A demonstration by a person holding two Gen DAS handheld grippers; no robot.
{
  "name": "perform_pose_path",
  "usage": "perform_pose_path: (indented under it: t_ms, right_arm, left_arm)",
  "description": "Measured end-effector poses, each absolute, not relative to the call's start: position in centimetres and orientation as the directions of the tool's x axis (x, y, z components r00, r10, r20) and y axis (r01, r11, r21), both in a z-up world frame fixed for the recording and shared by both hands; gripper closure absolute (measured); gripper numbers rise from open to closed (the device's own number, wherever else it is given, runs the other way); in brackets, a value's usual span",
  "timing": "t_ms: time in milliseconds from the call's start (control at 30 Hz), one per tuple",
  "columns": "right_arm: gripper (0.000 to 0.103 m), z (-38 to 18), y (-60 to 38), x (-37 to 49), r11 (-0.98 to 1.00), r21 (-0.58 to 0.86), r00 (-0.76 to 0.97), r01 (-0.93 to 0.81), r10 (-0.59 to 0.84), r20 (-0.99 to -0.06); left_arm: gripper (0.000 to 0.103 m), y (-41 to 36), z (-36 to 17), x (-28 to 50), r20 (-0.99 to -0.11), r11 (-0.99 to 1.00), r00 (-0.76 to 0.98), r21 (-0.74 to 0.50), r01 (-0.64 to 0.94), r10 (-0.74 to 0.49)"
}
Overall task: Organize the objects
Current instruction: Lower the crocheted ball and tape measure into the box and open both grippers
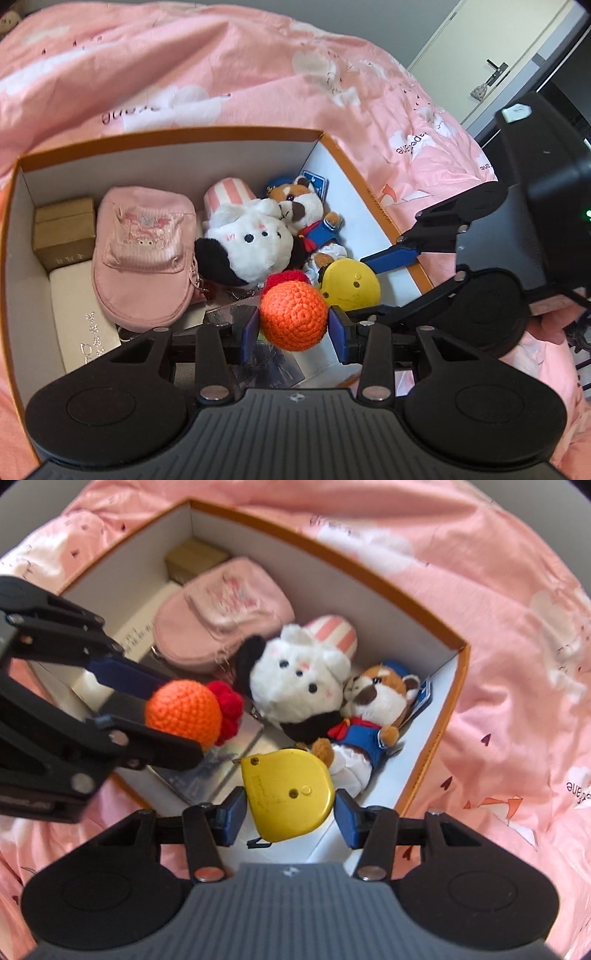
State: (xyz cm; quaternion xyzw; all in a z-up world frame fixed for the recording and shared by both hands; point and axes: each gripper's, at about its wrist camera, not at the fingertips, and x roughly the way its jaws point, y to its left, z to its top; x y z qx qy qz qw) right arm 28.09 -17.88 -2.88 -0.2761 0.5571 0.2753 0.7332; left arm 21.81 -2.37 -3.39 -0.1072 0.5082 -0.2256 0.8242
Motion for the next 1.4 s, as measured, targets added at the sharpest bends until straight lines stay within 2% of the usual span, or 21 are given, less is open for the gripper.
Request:
perform_pose_path:
  t_ms: [267, 467, 600, 767, 967, 1100, 1400]
  right_arm:
    - [0.05, -4.7, -17.6, 31.5, 0.737, 0.062, 0.008, -0.673, 0.091, -0.996]
    - [0.05, -5.3, -15.9, 31.2, 0.654, -0.053, 0.024, -0.754, -0.053, -0.998]
    - [0.05, -6.2, -15.1, 31.5, 0.621, -0.07, -0.02, -0.78, -0.137, -0.99]
    - [0.049, -6.7, -14.3, 30.9, 0.583, -0.126, 0.007, -0.803, -0.202, -0.979]
    - [0.049, -6.4, -14.5, 30.4, 0.586, -0.128, 0.02, -0.8, -0.187, -0.982]
    - [0.043, -5.8, -14.6, 30.2, 0.587, -0.136, 0.036, -0.798, -0.179, -0.983]
    - [0.042, -1.6, -16.4, 27.7, 0.608, -0.148, 0.144, -0.78, -0.056, -0.988]
  left_arm:
    - [0.057, -2.2, -4.6, 22.9, -0.807, 0.87, 0.331, -0.421, 0.257, -0.489]
    - [0.057, -2.0, -5.1, 23.6, -0.814, 0.868, 0.306, -0.444, 0.222, -0.494]
    - [0.057, -1.8, -5.4, 24.1, -0.809, 0.859, 0.291, -0.476, 0.187, -0.511]
    - [0.057, -1.7, -5.8, 24.4, -0.805, 0.851, 0.276, -0.501, 0.159, -0.526]
    - [0.057, -2.0, -6.1, 24.4, -0.813, 0.853, 0.26, -0.501, 0.147, -0.522]
    - [0.057, -2.1, -6.4, 24.6, -0.817, 0.854, 0.248, -0.505, 0.129, -0.52]
    - [0.057, -3.5, -6.9, 25.2, -0.818, 0.845, 0.213, -0.521, 0.12, -0.534]
